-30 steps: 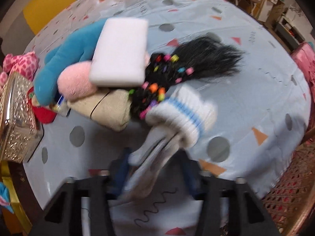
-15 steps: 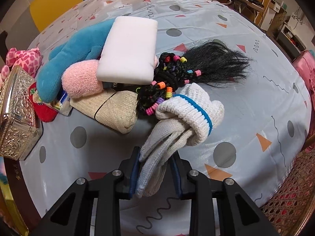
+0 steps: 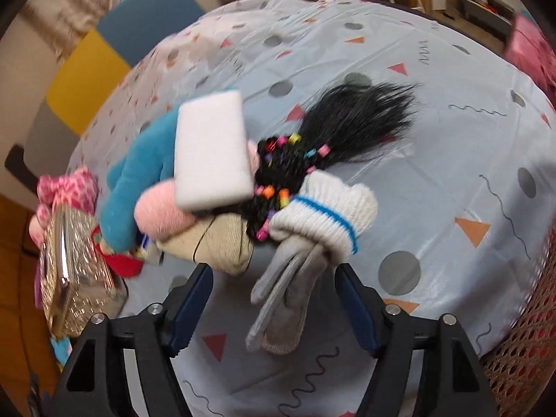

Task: Organize soft objects
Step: 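Lift the socks with the right tool, lower into the gold tray, open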

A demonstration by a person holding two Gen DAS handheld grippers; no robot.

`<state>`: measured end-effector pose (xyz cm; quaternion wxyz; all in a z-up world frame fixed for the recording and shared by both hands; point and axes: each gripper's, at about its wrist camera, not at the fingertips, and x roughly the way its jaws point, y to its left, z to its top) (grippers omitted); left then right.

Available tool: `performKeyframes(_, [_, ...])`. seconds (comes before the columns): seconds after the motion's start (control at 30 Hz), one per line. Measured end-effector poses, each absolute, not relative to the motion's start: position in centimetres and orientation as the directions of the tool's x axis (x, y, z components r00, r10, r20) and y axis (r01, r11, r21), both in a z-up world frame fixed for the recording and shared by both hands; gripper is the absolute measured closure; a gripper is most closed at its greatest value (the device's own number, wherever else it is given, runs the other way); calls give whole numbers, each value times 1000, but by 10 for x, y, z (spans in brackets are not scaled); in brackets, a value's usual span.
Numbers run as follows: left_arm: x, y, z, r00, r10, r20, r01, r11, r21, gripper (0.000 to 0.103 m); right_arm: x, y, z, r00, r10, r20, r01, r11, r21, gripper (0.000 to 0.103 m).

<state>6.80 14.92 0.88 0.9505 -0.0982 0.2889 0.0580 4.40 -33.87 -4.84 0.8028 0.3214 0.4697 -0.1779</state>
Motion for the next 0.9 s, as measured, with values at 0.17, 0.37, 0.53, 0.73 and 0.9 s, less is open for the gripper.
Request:
performKeyframes(0.17, [48, 137, 9, 832, -69, -551, -67, 973, -222, 0, 49, -349, -54, 463, -31, -886, 628, 717, 302, 29])
performKeyframes(0.37, [38, 133, 15, 844, -223, -488, 39, 933, -359, 0, 55, -353, -74, 407, -86, -909, 662, 714, 229, 39])
performKeyframes(0.53, [35, 119, 16, 785, -389, -483, 191, 892, -410, 0, 58, -340, -71, 398, -105, -911, 614, 768, 180, 68])
performKeyframes(0.73, [26, 115, 19, 781, -394, -486, 217, 899, -381, 0, 36, -311, -42, 499, -126, -858, 536, 822, 191, 72])
performKeyframes(0.9, [24, 126, 17, 799, -342, -495, 171, 918, -359, 0, 26, -264, -11, 598, -62, -799, 335, 925, 179, 72])
